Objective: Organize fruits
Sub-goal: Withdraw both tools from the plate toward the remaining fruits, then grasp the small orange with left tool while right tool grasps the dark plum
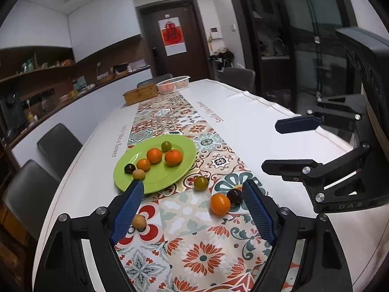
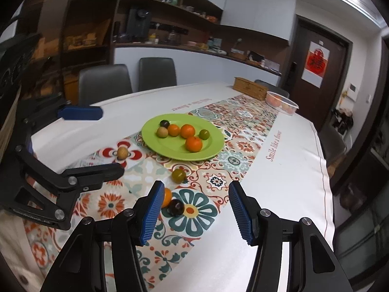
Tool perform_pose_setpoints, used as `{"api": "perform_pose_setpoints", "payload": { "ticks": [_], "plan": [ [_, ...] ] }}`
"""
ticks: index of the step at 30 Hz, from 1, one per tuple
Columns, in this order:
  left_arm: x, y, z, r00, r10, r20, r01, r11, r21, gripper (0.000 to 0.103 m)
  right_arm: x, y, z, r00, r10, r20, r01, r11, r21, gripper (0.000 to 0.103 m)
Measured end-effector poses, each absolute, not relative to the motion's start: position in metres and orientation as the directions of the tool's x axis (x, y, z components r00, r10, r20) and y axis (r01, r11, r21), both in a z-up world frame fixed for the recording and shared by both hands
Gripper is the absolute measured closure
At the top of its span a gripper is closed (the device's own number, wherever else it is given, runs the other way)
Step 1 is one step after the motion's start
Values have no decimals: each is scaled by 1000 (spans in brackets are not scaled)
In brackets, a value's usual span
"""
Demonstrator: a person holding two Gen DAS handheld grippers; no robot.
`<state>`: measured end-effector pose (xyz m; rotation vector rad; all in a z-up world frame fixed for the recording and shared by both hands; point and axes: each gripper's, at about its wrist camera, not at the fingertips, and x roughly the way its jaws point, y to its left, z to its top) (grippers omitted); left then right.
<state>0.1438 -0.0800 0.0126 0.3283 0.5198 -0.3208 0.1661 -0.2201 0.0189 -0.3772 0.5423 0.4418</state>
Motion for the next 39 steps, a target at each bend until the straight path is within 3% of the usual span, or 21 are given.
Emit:
{"api": "perform_pose_setpoints", "payload": {
  "ticks": [16,26,39],
  "plan": [
    [169,-92,-40,714,-287,-639,570,768,292,39,188,-202,-38,669,302,-679,-616,737,-278,48],
    [191,-95,-64,648,-319,-692,645,713,275,53,209,-197,-63,614,298,-731,-654,711,-259,59],
    [207,-102,-77,592,-349,-726,697,673,246,59,221,-192,-74,572,309,-760,-687,686,-238,68]
  ]
}}
